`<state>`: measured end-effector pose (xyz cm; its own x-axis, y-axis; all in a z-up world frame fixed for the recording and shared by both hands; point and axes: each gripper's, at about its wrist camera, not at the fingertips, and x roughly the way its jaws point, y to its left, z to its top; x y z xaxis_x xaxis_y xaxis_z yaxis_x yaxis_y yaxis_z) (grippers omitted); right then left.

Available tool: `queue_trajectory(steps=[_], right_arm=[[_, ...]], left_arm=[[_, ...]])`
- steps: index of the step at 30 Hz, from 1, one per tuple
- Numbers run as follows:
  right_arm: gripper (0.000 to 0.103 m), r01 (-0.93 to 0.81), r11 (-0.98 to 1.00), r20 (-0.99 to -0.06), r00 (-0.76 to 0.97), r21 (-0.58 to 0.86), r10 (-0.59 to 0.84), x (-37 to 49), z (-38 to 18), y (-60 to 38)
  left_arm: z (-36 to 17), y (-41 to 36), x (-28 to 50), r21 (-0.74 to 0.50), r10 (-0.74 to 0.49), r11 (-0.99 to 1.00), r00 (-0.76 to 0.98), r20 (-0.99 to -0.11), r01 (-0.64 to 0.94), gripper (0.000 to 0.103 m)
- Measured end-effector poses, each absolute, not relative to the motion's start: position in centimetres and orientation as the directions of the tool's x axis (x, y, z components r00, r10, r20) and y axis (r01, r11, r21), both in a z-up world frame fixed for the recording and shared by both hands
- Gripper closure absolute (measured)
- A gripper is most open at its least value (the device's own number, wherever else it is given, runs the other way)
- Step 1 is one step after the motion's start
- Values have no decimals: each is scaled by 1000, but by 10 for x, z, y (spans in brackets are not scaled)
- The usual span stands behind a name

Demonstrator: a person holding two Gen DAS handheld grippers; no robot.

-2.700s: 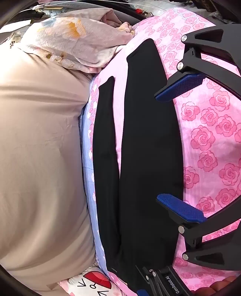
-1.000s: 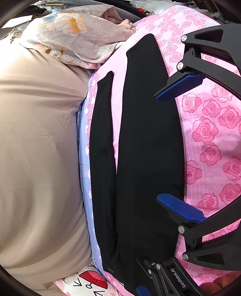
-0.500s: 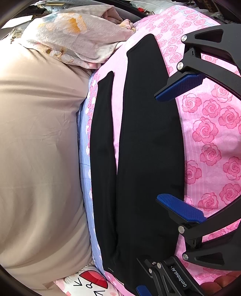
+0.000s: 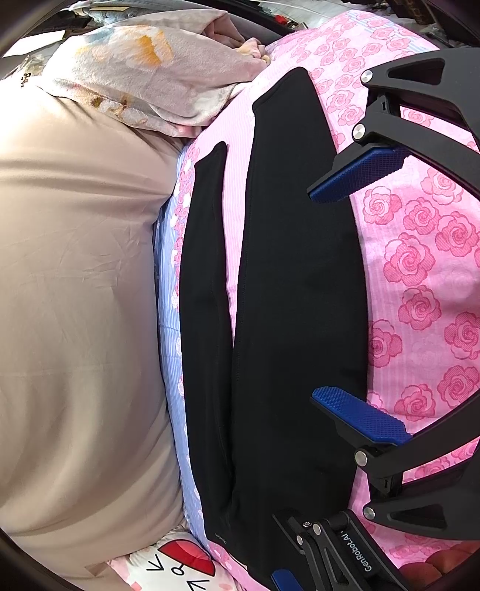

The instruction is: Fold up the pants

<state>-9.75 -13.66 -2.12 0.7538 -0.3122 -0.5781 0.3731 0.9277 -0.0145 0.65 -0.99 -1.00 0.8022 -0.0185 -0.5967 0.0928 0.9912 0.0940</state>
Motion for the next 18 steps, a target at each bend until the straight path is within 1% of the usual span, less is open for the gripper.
queue_trajectory(steps=[18], right_arm=[[5, 374, 928, -587, 748, -12, -309, -92, -21, -141]], left_arm=[[-13, -15, 13, 102, -15, 990, 797, -604, 96, 12]])
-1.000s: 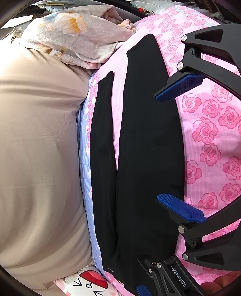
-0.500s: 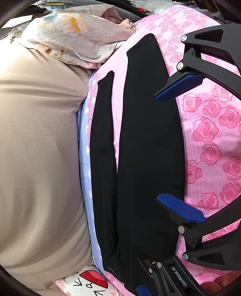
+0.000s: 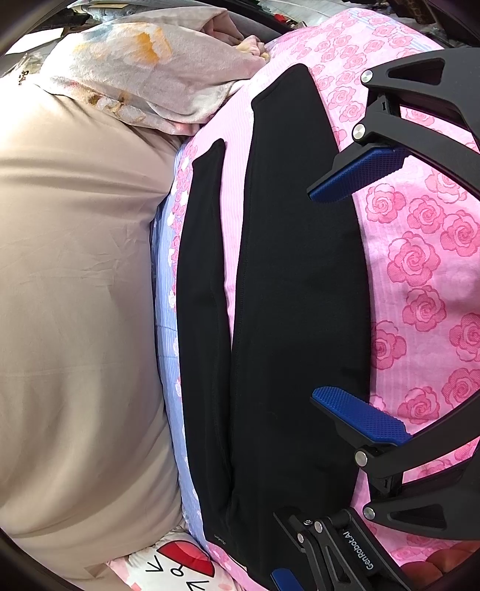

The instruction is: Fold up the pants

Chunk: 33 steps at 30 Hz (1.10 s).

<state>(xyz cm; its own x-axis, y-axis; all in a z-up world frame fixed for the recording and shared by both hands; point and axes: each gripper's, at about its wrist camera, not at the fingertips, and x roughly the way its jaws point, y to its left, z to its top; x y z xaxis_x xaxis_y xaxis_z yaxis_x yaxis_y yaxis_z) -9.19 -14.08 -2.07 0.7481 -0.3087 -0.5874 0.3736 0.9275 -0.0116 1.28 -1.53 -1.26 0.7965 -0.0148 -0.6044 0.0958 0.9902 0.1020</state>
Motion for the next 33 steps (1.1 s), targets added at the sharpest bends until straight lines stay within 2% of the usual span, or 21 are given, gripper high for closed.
queue_trajectory(steps=[6, 9, 16, 19, 23, 33], right_arm=[[5, 369, 929, -588, 750, -10, -304, -92, -21, -140], [5, 338, 941, -604, 755, 23, -256, -89, -19, -154], [6, 385, 923, -643, 709, 9, -289, -62, -10, -295], [14, 409, 912, -675, 680, 27, -285, -30, -9, -364], [31, 408, 912, -695, 667, 39, -269, 21, -12, -429], [34, 433, 901, -788, 568, 41, -237, 133, -51, -509]], left_arm=[[-12, -16, 14, 101, -16, 990, 795, -606, 97, 12], [-10, -11, 17, 96, -21, 990, 788, -615, 101, 11], [4, 26, 38, 110, 3, 991, 799, -601, 79, 8], [9, 43, 56, 101, 31, 994, 800, -600, 38, 8], [9, 61, 84, 76, 45, 997, 787, -616, 3, 7], [11, 116, 188, 120, 133, 990, 757, -640, -72, 7]])
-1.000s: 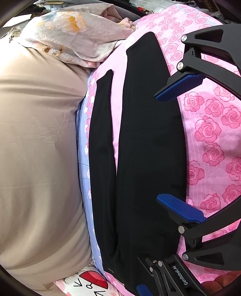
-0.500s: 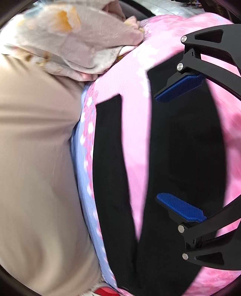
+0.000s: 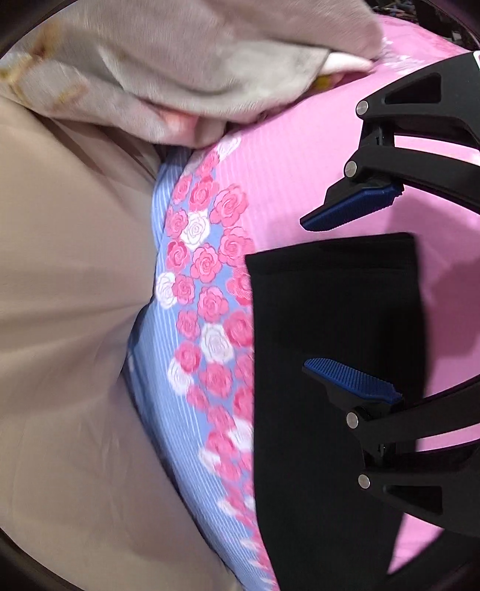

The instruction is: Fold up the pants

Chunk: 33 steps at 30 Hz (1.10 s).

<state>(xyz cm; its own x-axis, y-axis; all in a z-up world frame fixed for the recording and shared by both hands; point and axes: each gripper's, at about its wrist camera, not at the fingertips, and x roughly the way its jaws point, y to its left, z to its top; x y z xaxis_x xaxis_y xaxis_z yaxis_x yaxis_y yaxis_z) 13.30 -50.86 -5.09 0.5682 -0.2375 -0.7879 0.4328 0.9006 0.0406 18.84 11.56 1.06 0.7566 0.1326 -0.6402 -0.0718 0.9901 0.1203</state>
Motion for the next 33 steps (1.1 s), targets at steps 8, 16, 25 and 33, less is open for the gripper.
queue_trajectory(steps=[8, 16, 25, 33], right_arm=[[62, 436, 894, -800, 569, 98, -190, 158, -70, -521], [92, 415, 905, -780, 595, 93, -193, 158, -68, -506], [93, 412, 906, -721, 656, 96, -222, 134, -37, -484], [94, 322, 943, -610, 765, 83, -207, 42, 28, -454]], left_arm=[[5, 237, 317, 64, 217, 965, 640, -737, -254, 6], [-44, 274, 391, 82, 200, 967, 515, -834, -242, 12], [-8, 279, 371, -68, 64, 979, 604, -795, -193, 85], [80, 288, 233, -134, -49, 989, 740, -670, -56, 88]])
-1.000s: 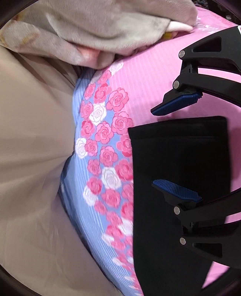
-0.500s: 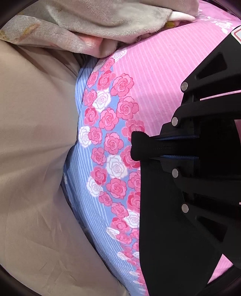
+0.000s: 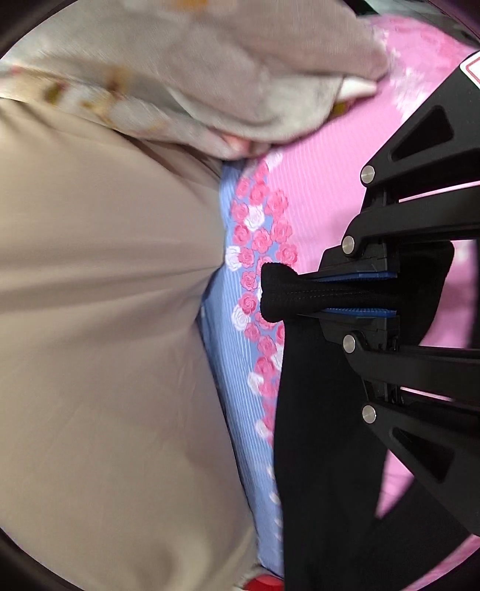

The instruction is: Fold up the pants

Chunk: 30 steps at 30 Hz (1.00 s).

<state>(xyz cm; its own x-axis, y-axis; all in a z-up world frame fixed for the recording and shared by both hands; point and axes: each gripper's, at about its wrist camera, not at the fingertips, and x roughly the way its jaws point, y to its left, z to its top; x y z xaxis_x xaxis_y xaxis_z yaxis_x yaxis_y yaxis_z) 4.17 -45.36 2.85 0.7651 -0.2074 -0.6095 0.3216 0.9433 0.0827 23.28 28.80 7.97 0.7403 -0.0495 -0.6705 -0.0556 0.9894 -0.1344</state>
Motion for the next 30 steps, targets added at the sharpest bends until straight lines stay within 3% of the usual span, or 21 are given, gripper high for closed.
queue_trajectory(steps=[6, 9, 10, 14, 16, 18, 21, 22, 24, 25, 26, 30], right_arm=[[93, 298, 954, -620, 757, 45, -207, -50, 27, -442], [93, 300, 953, -670, 713, 29, -205, -77, -4, -438], [93, 307, 952, -690, 693, 20, -209, -83, -19, -437], [89, 343, 939, -729, 647, 18, -223, -104, -53, -435], [83, 367, 929, -706, 670, 45, -230, -122, -52, -431], [65, 399, 915, -675, 692, 60, -257, -139, -45, -427], [65, 417, 905, -643, 718, 90, -267, -156, -34, -425], [65, 419, 902, -640, 722, 100, -264, -162, -32, -424], [62, 420, 900, -633, 729, 116, -259, -174, -29, -418], [62, 419, 900, -631, 732, 120, -257, -179, -29, -415], [62, 419, 900, -628, 734, 122, -257, -184, -28, -411], [62, 408, 902, -624, 745, 145, -237, -202, -27, -399]], left_arm=[[68, 303, 127, -68, -17, 997, 715, -699, -43, 87], [34, 310, 97, -36, 25, 996, 667, -744, -77, 78], [24, 315, 91, -41, 27, 995, 652, -757, -89, 74], [-5, 334, 69, -168, -19, 969, 627, -778, -180, 30], [-6, 340, 60, -284, -86, 935, 641, -763, -212, 18], [-10, 340, 60, -370, -152, 901, 634, -758, -226, 14], [-21, 331, 77, -405, -184, 878, 602, -777, -255, 14], [-25, 328, 82, -410, -190, 875, 594, -782, -259, 14], [-36, 324, 96, -428, -225, 861, 549, -805, -275, 33], [-40, 323, 101, -429, -231, 858, 532, -814, -283, 67], [-40, 323, 105, -400, -207, 868, 516, -831, -295, 90], [-17, 345, 85, -469, -233, 828, 572, -786, -308, 94]])
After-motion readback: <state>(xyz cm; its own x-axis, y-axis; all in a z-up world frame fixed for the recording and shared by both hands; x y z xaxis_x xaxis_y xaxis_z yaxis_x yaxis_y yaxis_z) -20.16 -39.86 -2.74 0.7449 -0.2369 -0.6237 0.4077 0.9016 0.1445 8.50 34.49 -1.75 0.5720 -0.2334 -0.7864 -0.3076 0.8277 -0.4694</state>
